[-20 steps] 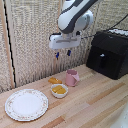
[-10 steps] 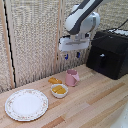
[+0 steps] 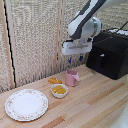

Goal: Please focus on the pink mug and carefully direct your gripper towards it. Gently take hold of the pink mug using your grasping instrument. Exercise caution as you elevate the pink mug off the tabletop. Shift the pink mug so it is above the white platter. With precision, slowly place the pink mug onto the white platter.

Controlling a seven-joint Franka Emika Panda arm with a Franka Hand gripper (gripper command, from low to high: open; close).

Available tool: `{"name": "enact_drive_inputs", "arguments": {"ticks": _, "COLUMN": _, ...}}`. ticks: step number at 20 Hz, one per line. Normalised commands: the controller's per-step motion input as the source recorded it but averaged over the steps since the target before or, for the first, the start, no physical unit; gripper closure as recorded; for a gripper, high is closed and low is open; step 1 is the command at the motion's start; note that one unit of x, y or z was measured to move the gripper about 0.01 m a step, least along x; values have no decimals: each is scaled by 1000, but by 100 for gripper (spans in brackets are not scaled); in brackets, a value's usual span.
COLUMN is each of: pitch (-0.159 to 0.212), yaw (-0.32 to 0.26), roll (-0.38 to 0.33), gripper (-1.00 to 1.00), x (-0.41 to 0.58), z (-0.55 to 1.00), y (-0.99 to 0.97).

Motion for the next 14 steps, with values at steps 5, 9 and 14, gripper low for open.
{"name": "enact_drive_inputs", "arguments": {"ticks": 5, "pitch": 32, "yaw": 22, "roll": -44, "gripper": -100, "x": 0, "z": -381, "y": -229}}
{"name": "enact_drive_inputs", "arguments": {"ticks": 9, "pitch": 23, "yaw": 24, "roll": -59, "gripper": -100, "x": 0, "z": -350, "y": -173}}
{"name": "enact_drive_inputs", "arguments": {"ticks": 14, "pitch": 19, "yaw": 27, "roll": -84, "gripper": -100, "x": 0, "z": -320, "y": -139}}
